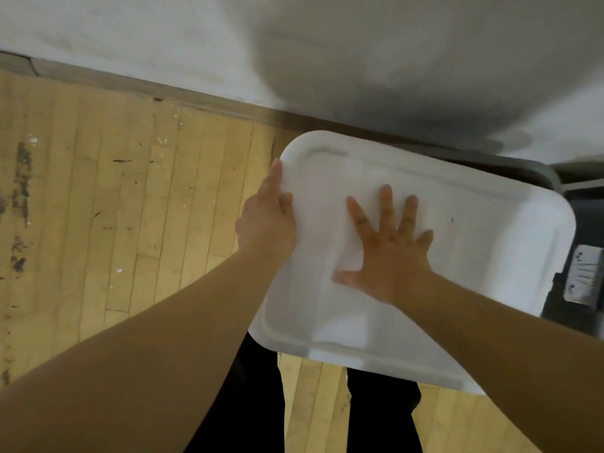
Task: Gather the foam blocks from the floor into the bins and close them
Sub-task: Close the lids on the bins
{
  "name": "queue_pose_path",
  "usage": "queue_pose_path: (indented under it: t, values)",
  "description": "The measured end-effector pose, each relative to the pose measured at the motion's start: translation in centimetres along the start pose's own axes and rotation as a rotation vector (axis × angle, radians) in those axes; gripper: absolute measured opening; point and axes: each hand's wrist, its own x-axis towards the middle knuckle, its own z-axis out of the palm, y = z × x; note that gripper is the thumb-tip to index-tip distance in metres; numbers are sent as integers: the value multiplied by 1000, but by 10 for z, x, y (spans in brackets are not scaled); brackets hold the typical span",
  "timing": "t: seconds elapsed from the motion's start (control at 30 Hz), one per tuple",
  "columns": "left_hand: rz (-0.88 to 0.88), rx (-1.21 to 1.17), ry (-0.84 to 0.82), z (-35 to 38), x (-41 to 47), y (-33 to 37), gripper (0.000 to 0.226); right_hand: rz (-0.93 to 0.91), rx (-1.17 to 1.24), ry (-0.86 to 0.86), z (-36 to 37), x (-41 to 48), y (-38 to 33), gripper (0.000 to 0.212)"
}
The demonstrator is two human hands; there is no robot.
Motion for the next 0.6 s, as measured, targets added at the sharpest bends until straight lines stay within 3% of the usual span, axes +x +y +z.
queue_pose_path:
  t: [0.1, 0.27, 0.37, 0.43, 0.53, 0.6]
  values:
    - [-36, 129, -76, -11, -1, -13, 73, -9, 6, -18, 7, 5, 3, 129]
    - [-209, -65, -319, -21, -24, -52, 114, -68, -51, -67, -9, 14, 18, 129]
    - [-190, -27, -255, -17, -37, -69, 126, -57, -72, -112, -11, 15, 22, 129]
    - [-170, -9, -176, -17, -44, -70, 121, -52, -76, -122, -11, 15, 20, 129]
    - [-55, 76, -99, -13, -54, -64, 93, -42, -76, -132, -12, 16, 19, 129]
    - [46, 165, -132, -10, -61, -63, 95, -40, -79, -142, -12, 15, 19, 129]
